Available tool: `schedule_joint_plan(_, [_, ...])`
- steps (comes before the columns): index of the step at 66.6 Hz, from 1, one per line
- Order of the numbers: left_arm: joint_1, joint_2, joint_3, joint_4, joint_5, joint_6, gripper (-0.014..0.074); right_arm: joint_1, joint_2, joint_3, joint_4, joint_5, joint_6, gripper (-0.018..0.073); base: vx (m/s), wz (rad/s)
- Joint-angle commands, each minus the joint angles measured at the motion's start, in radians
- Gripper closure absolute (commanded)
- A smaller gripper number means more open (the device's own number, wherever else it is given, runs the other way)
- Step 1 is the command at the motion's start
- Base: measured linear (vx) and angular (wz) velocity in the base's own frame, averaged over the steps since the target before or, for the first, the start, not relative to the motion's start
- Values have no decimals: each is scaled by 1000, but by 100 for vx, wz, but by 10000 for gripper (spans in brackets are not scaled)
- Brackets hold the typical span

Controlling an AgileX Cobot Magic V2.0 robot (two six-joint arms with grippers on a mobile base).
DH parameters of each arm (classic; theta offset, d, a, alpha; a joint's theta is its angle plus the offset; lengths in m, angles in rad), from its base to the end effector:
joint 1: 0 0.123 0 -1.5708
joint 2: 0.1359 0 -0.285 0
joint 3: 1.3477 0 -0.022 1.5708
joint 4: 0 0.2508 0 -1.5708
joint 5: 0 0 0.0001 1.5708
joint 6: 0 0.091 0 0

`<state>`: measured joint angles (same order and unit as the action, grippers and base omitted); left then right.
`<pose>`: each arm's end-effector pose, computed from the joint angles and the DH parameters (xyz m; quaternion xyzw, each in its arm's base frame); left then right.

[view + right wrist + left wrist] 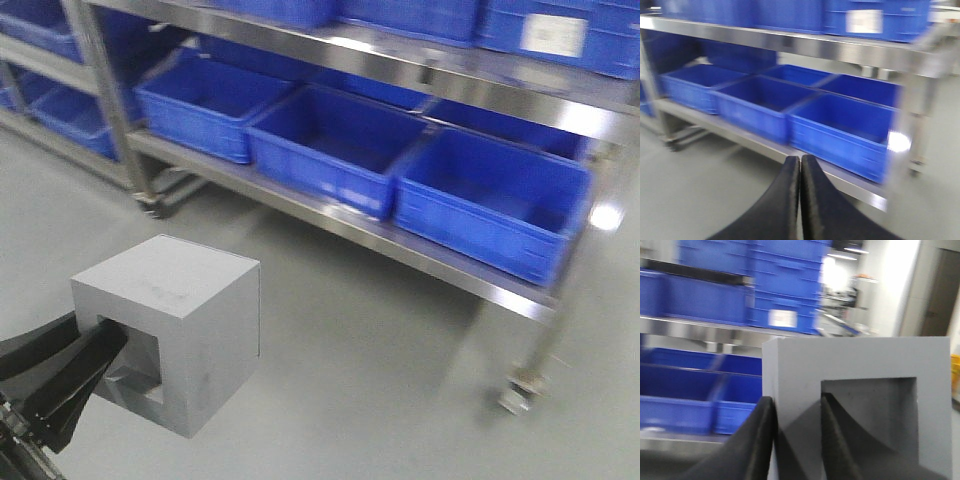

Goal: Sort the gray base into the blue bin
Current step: 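Drive away from the table holding the block in the left gripper, then drive down the shelf aisle carrying the gray block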

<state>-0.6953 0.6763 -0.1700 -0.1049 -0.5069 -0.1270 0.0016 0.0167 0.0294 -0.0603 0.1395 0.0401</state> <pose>0.1047 -0.0814 0.2555 0.1413 0.6614 -0.3096 0.6684 0.0585 -0.0007 0.1896 -0.0050 0.7409 -0.0092 0.6715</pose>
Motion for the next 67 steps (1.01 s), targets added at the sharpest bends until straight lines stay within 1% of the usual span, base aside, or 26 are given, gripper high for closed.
schedule_joint_plan(1, [-6, -4, -27, -3, -111, -6, 602, 1, 10, 17, -7, -79, -7, 568, 24, 94])
schedule_joint_plan(17, [-6, -4, -27, -3, -111, -6, 602, 1, 10, 17, -7, -79, -7, 568, 23, 87])
schedule_joint_plan(67, [-6, -4, -27, -3, -111, -6, 602, 1, 10, 17, -7, -79, -7, 568, 19, 75])
